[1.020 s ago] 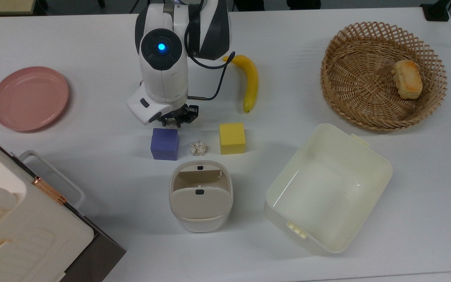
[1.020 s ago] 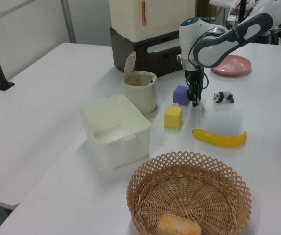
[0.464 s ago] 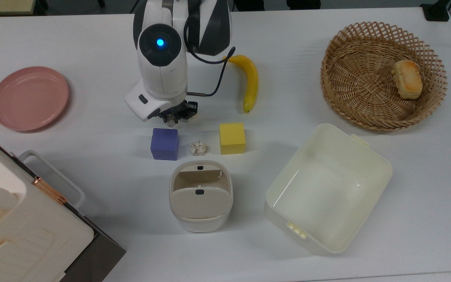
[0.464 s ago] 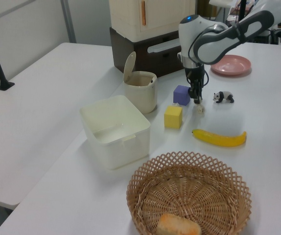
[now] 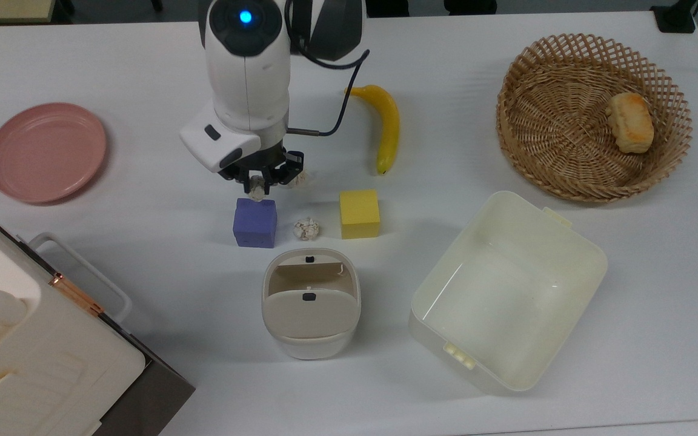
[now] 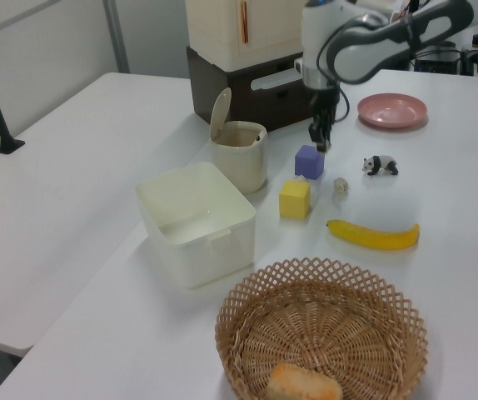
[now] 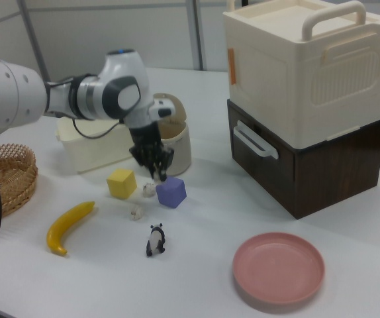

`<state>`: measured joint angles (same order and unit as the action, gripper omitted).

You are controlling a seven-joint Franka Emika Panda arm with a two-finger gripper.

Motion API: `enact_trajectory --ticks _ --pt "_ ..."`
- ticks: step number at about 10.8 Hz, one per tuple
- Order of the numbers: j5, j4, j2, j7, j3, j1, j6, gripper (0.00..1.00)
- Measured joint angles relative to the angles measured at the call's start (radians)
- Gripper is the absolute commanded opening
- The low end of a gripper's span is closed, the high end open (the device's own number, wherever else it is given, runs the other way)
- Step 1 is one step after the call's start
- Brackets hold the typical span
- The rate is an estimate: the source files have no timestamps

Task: Grab it up and put it in the trash
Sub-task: 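Close the gripper on the crumpled paper ball and lift it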

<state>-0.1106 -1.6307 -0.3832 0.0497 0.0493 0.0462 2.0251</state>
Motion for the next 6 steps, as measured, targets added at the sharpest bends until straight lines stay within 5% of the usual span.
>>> enact_trajectory --ticks 6 --pt "-0.018 0.087 -0.001 -0.001 -0.001 0.011 0.176 0.29"
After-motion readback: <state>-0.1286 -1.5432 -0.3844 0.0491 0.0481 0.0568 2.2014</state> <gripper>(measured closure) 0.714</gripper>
